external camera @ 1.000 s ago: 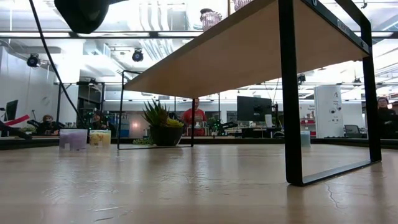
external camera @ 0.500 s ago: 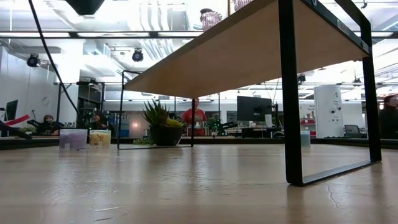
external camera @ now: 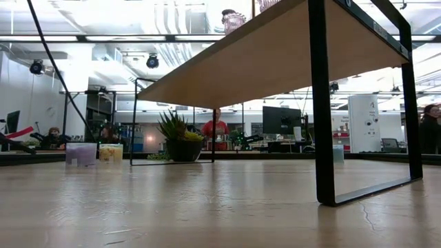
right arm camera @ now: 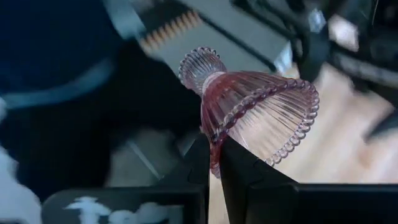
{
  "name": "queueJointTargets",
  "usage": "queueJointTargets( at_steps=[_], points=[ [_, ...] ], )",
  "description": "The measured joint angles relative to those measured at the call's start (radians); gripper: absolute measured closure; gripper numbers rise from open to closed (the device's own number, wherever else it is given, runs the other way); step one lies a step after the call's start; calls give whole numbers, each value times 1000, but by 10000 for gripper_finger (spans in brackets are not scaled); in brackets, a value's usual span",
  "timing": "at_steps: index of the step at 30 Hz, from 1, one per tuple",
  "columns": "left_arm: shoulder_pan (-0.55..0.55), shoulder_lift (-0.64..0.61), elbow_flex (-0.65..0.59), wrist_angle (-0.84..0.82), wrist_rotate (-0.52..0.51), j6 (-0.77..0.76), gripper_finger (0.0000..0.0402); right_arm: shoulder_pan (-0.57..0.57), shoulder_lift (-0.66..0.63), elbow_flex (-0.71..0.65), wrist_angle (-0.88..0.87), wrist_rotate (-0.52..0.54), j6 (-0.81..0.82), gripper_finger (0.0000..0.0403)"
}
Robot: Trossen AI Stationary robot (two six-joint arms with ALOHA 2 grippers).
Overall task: Pick & Place candle stick holders
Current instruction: Put the pink glass candle holder on the shelf aligned with the other pink glass candle holders
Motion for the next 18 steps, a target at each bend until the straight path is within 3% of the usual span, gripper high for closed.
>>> queueJointTargets(
  at_steps=[5, 18],
  points=[
    [6, 25, 94, 1, -12, 286, 65, -49, -12, 0, 143, -219, 116, 392],
    [-11, 147, 357, -6, 9, 985, 67, -117, -11, -14, 194, -366, 213, 392]
  ],
)
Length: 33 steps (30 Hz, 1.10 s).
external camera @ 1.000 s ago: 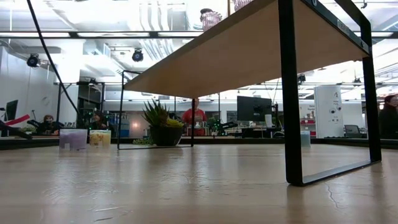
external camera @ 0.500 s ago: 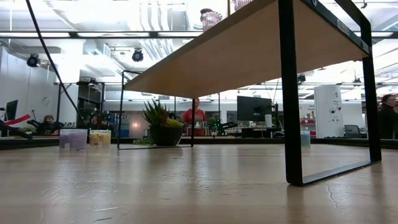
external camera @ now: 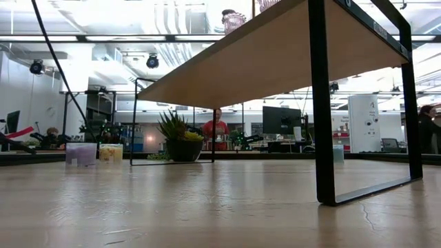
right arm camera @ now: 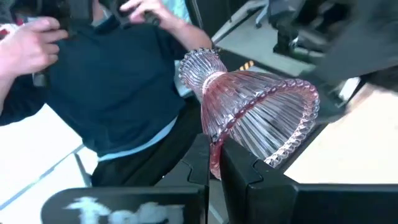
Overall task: Pick & Place candle stick holders
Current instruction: Put the pink glass candle holder on the shelf aligned with the other pink glass candle holders
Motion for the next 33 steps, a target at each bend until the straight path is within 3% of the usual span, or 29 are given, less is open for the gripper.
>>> queueJointTargets(
  at_steps=[13, 22, 33],
  points=[
    [15, 204, 253, 2, 17, 307, 68, -38, 11, -3, 18, -38, -15, 392],
    [19, 241, 329, 2, -31, 355, 73, -41, 13, -14, 16, -72, -16, 392],
    [26, 240, 329, -4, -16, 340, 173, -43, 14, -21, 15, -79, -32, 392]
  ],
)
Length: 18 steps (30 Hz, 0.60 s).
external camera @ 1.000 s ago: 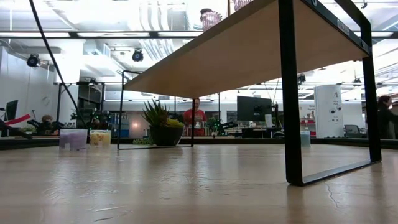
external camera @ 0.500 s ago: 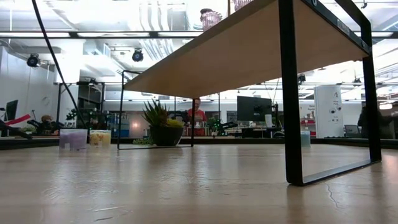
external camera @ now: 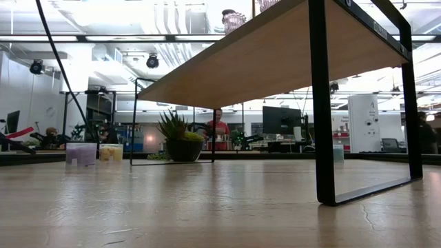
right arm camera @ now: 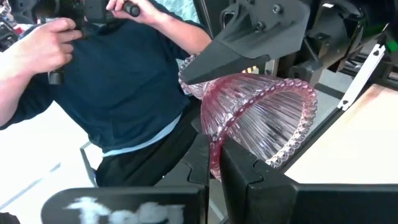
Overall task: Pick & Place candle stick holders
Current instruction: Put the pink glass candle holder on the shelf aligned with the other pink glass candle holders
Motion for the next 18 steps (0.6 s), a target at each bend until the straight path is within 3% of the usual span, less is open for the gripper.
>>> queueJointTargets(
  at_steps=[11, 18],
  points=[
    [-1, 0, 0, -2, 14, -44, 268, -15, 0, -41, 33, -9, 1, 392],
    [-1, 0, 1, -1, 11, -130, 270, -17, 0, -56, 38, -11, 2, 384]
  ],
)
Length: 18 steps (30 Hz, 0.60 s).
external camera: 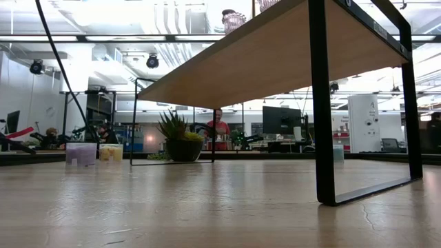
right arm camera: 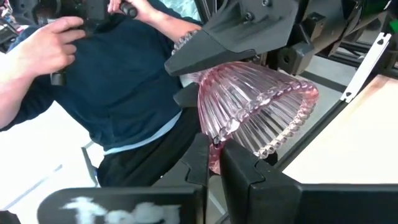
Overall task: Pick & Place candle stick holders
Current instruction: Put the pink glass candle holder on the shelf aligned with the other pink glass candle holders
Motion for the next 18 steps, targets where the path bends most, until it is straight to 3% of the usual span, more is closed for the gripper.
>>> queueJointTargets(
  at_steps=[6, 18],
  points=[
    [0, -3, 0, 11, -8, -87, 269, -2, 0, -3, 1, 27, -5, 354],
    [2, -12, 0, 28, -136, -177, 268, -1, -2, -1, -143, 283, -32, 253]
  ],
)
